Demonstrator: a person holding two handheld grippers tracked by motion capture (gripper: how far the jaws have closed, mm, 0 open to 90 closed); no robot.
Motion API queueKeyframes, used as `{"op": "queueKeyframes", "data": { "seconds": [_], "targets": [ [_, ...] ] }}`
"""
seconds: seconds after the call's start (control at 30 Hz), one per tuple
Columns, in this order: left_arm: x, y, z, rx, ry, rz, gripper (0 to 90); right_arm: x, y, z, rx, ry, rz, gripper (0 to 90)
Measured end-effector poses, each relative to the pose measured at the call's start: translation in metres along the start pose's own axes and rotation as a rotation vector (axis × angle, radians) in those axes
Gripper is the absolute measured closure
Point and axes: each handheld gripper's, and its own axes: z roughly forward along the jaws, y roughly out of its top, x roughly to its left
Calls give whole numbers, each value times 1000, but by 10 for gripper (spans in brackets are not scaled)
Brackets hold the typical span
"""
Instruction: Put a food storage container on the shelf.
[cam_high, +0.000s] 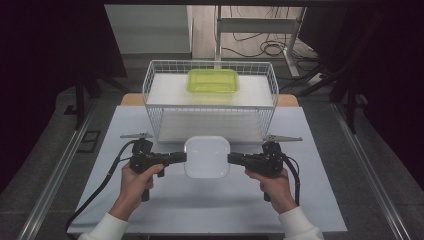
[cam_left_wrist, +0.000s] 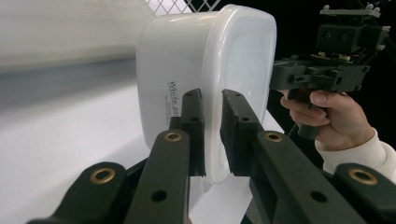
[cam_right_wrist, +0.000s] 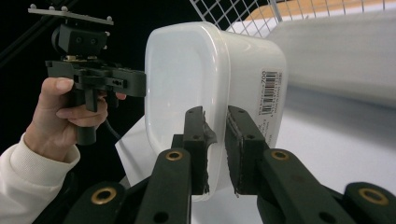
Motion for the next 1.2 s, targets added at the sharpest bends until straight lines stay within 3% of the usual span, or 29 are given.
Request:
{"op": "queueKeyframes", "data": {
  "seconds": [0.37,0.6,1.2],
  "targets": [
    [-13,24,-6,-40,-15,31,793,14,28,-11,-29,-4,-62,783],
    [-20,38,-9,-51,-24,51,795,16,39,-18,-50,9,-59,784],
    [-35,81,-23,-82,-23,101,793,33,80,-26,-89,5,-119,785]
  ]
}}
